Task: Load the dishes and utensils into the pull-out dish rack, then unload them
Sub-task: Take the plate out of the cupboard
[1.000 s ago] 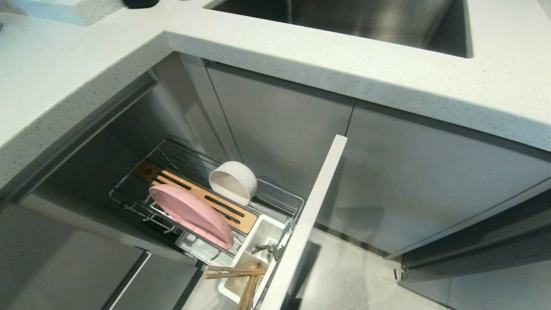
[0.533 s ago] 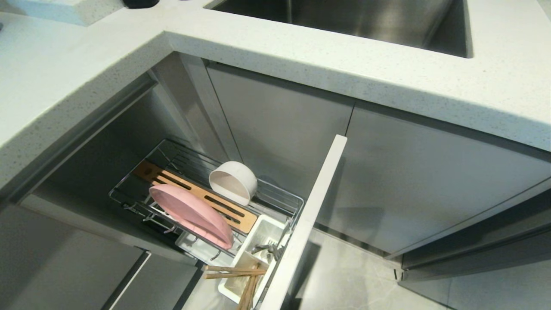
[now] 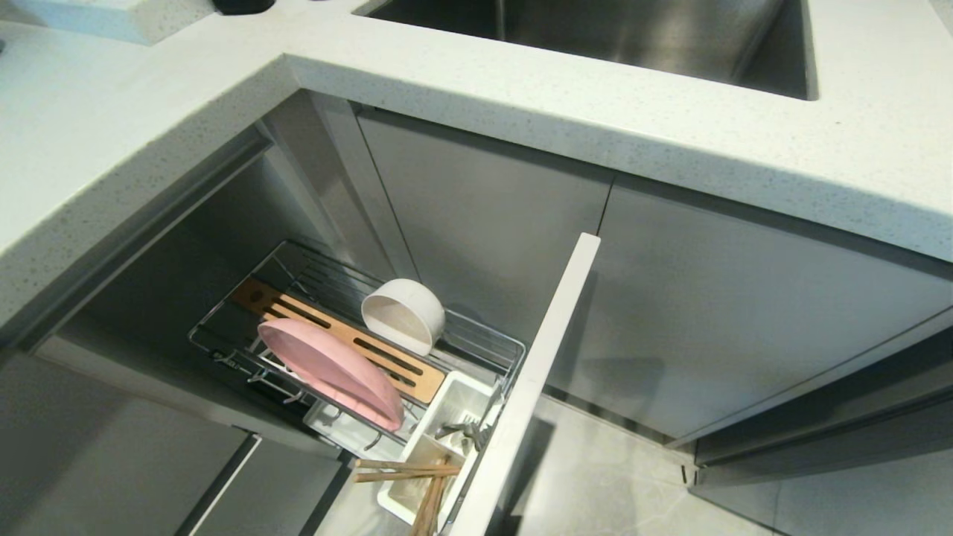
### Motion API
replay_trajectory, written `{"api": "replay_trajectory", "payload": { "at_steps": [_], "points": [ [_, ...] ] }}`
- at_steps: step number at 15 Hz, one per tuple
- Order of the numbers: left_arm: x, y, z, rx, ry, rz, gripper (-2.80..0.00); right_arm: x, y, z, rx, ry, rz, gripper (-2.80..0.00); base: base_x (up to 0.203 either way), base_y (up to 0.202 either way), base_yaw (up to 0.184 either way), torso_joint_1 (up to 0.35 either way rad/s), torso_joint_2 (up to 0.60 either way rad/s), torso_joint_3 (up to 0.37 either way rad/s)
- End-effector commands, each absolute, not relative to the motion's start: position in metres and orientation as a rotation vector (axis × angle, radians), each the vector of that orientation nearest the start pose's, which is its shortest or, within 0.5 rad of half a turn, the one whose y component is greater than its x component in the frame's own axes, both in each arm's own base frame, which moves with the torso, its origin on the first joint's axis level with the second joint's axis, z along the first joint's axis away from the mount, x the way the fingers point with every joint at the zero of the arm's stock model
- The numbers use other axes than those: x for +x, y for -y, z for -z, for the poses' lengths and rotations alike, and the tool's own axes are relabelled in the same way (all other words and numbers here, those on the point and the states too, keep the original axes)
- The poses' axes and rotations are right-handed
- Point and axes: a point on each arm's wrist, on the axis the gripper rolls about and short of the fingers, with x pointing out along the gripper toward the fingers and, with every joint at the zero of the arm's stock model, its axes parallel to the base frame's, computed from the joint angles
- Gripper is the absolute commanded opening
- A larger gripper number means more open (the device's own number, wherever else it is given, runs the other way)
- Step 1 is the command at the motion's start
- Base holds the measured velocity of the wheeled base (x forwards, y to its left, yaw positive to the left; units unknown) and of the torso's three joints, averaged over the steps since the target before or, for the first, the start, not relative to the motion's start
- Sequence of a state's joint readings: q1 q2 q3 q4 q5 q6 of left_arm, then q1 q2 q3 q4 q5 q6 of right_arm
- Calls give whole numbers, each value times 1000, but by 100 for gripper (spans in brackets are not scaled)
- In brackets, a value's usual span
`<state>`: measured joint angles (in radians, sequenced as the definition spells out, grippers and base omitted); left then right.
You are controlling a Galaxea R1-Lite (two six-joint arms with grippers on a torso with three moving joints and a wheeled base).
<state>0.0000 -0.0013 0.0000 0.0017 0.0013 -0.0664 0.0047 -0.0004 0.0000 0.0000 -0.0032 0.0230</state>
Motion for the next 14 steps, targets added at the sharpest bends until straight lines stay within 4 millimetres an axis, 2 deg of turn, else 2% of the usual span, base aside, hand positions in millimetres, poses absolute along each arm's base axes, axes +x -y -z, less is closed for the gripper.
{"api": "replay_trajectory", "payload": {
  "at_steps": [1,8,9,12,14],
  "points": [
    [-23,0,-75,-67,-3,-2,-280,-23,0,-75,23,-2,-2,-280,0,0,0,0,0,0],
    [-23,0,-75,-37,-1,4,-280,-23,0,-75,23,-2,-2,-280,0,0,0,0,0,0],
    [-25,0,-82,-10,25,15,-280,-23,0,-75,23,-2,-2,-280,0,0,0,0,0,0],
    [-47,2,-139,11,189,66,-280,-23,0,-75,23,-1,-2,-280,0,0,0,0,0,0],
    [-66,2,-194,23,266,73,-280,-23,0,-75,23,-2,-2,-280,0,0,0,0,0,0]
  ]
}}
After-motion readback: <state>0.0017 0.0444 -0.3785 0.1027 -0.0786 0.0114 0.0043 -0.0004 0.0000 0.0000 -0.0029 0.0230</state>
